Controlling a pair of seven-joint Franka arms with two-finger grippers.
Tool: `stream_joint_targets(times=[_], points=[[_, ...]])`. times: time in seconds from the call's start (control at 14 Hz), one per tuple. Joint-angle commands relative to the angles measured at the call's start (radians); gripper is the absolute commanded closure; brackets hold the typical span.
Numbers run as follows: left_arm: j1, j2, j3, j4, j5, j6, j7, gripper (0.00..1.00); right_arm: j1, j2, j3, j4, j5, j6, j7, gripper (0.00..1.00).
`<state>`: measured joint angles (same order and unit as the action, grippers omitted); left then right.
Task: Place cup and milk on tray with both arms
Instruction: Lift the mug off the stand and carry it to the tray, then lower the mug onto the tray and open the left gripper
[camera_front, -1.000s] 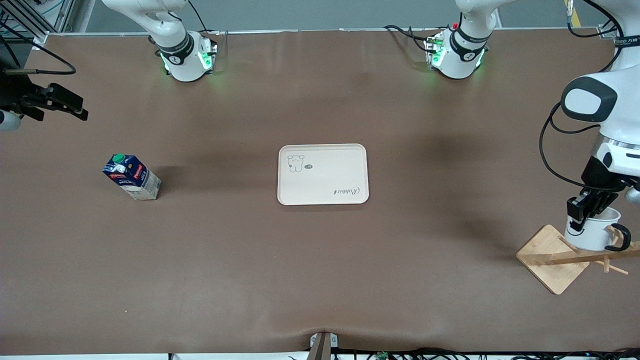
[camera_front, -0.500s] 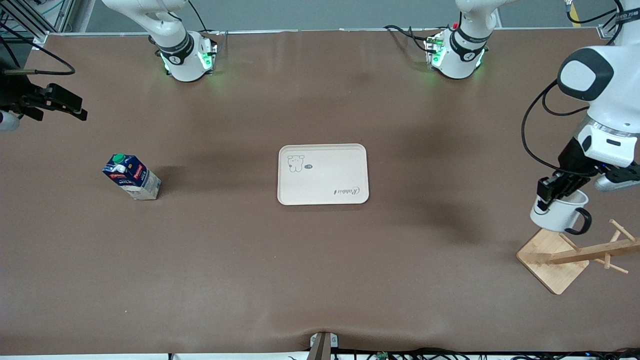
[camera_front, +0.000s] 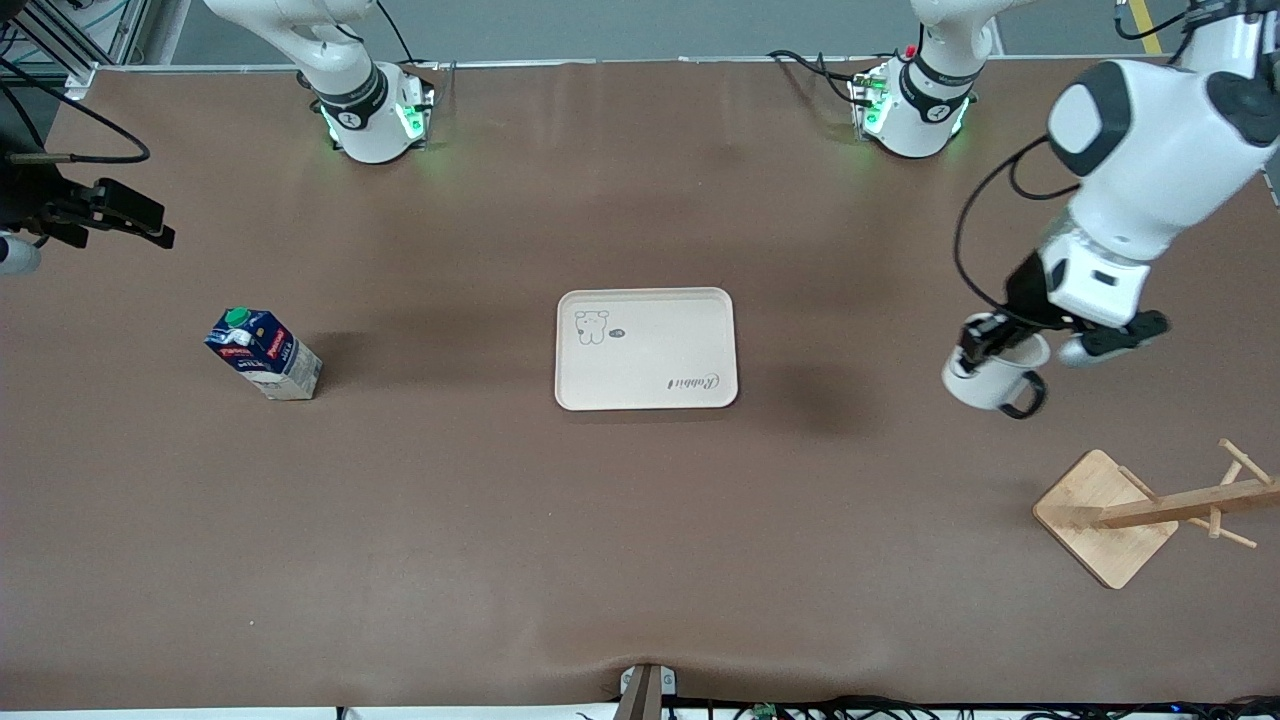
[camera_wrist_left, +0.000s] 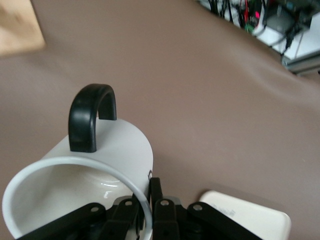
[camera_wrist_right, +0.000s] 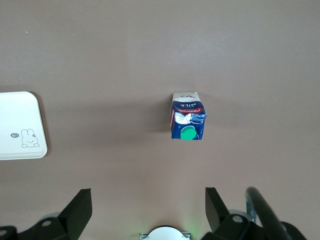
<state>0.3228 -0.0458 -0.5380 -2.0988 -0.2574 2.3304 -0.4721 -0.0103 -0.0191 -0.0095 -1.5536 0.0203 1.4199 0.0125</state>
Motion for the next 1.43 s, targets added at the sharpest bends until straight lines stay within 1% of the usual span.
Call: stream_joint_targets(times=[0.0,0.14,0.21,0.29,0.43,0.5,0.64,0.71,0.86,1.07,1.14,1.21,1.36], points=[[0.002,0.049,-0.101,0.026,0.009,-0.022,-0.141,1.00,-0.013,0.001,0.005,0.006,0.010,-0.016,-0.006,0.00],[-0.001,0.105,-0.173,0.045,0.015,-0.023,-0.227,1.00,-0.016,0.004,0.005,0.004,0.010,-0.016,-0.006,0.00],[-0.013,0.130,-0.190,0.048,0.015,-0.023,-0.277,1.00,-0.017,0.004,0.005,0.004,0.010,-0.018,-0.006,0.00],[-0.051,0.145,-0.197,0.048,0.036,-0.023,-0.333,1.00,-0.014,0.002,0.005,0.006,0.010,-0.019,-0.006,0.00],[-0.117,0.188,-0.198,0.062,0.131,-0.023,-0.466,1.00,-0.016,0.004,0.005,0.003,0.010,-0.018,-0.006,0.00],[-0.172,0.222,-0.197,0.074,0.183,-0.023,-0.546,1.00,-0.017,0.005,0.006,0.004,0.010,-0.018,-0.006,0.00],[-0.246,0.315,-0.198,0.115,0.288,-0.023,-0.673,1.00,-0.014,0.004,0.006,0.007,0.010,-0.021,-0.005,0.00],[-0.276,0.367,-0.197,0.138,0.322,-0.023,-0.716,1.00,-0.014,0.005,0.006,0.006,0.010,-0.024,-0.005,0.00],[-0.346,0.472,-0.189,0.183,0.378,-0.023,-0.782,1.00,-0.017,0.007,0.006,0.007,0.010,-0.021,-0.006,0.00],[-0.398,0.602,-0.188,0.238,0.420,-0.023,-0.859,1.00,-0.014,0.007,0.006,0.009,0.010,-0.022,-0.006,0.00],[-0.424,0.628,-0.177,0.247,0.449,-0.023,-0.890,1.00,-0.017,0.007,0.006,0.007,0.010,-0.022,-0.006,0.00],[-0.450,0.651,-0.151,0.264,0.484,-0.022,-0.923,1.00,-0.019,0.008,0.006,0.007,0.012,-0.022,-0.006,0.00],[-0.502,0.691,-0.120,0.293,0.512,-0.023,-0.976,1.00,-0.011,0.007,0.008,0.010,0.010,-0.024,-0.005,0.00]])
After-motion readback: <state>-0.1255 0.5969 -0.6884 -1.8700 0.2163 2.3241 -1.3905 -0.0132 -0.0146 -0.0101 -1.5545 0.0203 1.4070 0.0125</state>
